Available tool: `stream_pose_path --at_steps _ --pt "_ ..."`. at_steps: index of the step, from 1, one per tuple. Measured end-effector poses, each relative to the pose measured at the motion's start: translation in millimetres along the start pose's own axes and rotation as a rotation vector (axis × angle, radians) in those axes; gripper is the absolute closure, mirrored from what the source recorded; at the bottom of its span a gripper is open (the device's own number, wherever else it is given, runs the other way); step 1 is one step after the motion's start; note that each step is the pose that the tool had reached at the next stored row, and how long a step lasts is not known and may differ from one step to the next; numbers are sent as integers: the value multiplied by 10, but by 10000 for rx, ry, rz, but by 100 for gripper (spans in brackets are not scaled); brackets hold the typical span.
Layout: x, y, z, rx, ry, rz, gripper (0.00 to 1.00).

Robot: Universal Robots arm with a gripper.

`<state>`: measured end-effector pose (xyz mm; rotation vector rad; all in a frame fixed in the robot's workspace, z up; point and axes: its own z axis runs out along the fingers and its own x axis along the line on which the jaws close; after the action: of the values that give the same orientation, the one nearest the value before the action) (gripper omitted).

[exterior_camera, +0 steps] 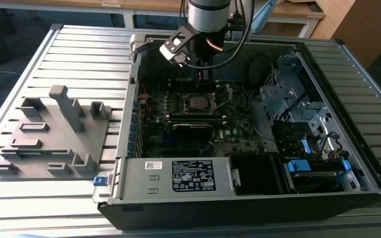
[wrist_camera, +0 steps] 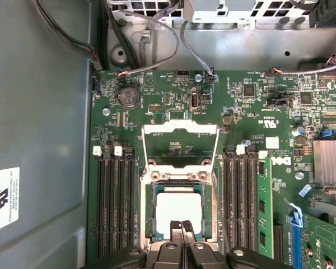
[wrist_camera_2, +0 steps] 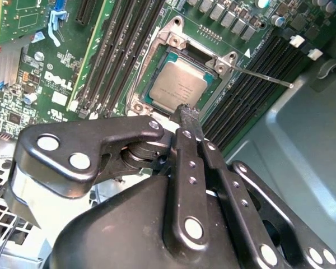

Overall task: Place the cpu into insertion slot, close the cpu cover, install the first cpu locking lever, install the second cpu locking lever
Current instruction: 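Close the cpu cover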

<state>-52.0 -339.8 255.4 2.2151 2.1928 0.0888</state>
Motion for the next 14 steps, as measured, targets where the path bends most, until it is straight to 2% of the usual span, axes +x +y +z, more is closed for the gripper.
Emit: stream_pose_path --at_steps 14 --pt "0 1 -10 -2 2 0 89"
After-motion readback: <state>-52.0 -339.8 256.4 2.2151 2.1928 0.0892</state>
